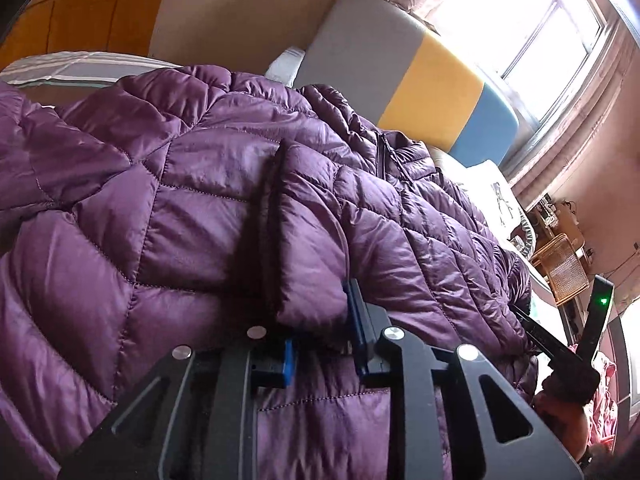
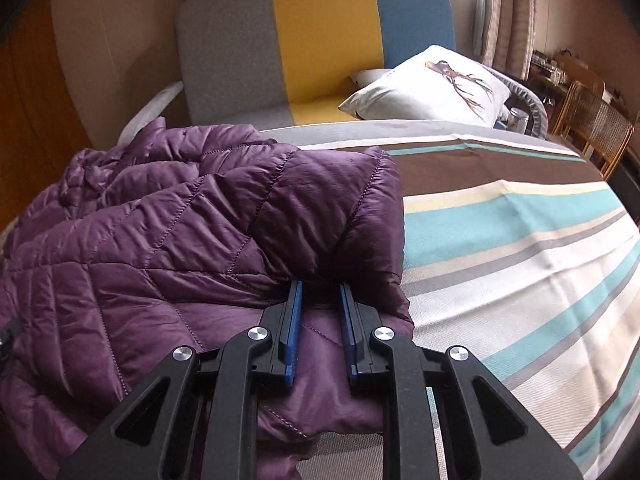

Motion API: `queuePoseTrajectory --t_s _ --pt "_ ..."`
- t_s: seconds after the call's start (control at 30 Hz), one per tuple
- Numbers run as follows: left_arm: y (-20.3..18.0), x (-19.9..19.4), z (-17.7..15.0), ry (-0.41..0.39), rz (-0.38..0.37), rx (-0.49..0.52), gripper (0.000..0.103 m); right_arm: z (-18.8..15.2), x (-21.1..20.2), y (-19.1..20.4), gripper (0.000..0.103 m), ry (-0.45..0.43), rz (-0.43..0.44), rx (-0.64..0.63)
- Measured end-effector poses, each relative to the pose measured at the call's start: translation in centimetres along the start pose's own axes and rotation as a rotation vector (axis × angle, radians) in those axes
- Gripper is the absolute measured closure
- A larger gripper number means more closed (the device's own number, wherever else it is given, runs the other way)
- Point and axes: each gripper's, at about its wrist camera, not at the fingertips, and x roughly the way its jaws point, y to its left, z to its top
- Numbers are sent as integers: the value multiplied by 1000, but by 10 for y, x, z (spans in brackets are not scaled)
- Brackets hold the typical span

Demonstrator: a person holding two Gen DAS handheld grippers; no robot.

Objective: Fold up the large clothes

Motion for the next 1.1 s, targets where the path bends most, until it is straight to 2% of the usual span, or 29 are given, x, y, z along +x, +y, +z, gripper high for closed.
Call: queuePoseTrajectory --t_s 0.07,0.13,0.2,0.3,0.37,0.43,0.57,0.7,0.8,0.93,1.0,1.03,1.1 --pt "2 -2 0 -1 -23 -9 77 2 -3 -4 85 5 22 18" --pt "5 -8 1 6 -59 -12 62 3 -18 -8 85 -10 37 40" --pt "2 -24 -1 -17 -16 35 43 2 -39 -7 85 -59 54 37" --pt "7 -48 -3 -70 22 50 44 -5 -66 4 85 -95 81 -4" --pt "10 -61 -1 -104 71 42 47 -9 -68 9 85 -86 93 -10" --pt "2 -64 4 -122 89 83 51 -16 -62 13 85 -63 85 -9" --pt "-34 -45 16 -85 95 215 56 -26 -50 11 85 -32 54 14" --pt "-52 -7 24 -18 148 305 56 -31 -40 10 85 -10 39 9" --pt "-42 16 22 36 172 293 56 -34 -33 8 85 -7 40 17" --pt "-43 19 18 31 185 310 56 -35 -30 11 85 -12 21 1" --pt "-41 14 19 24 167 298 56 -35 -30 11 85 -10 22 2" --pt "-40 8 18 15 145 291 54 -34 -31 13 85 -10 21 -1" --pt "-39 -2 15 6 112 278 34 -33 -36 12 85 -21 40 5"
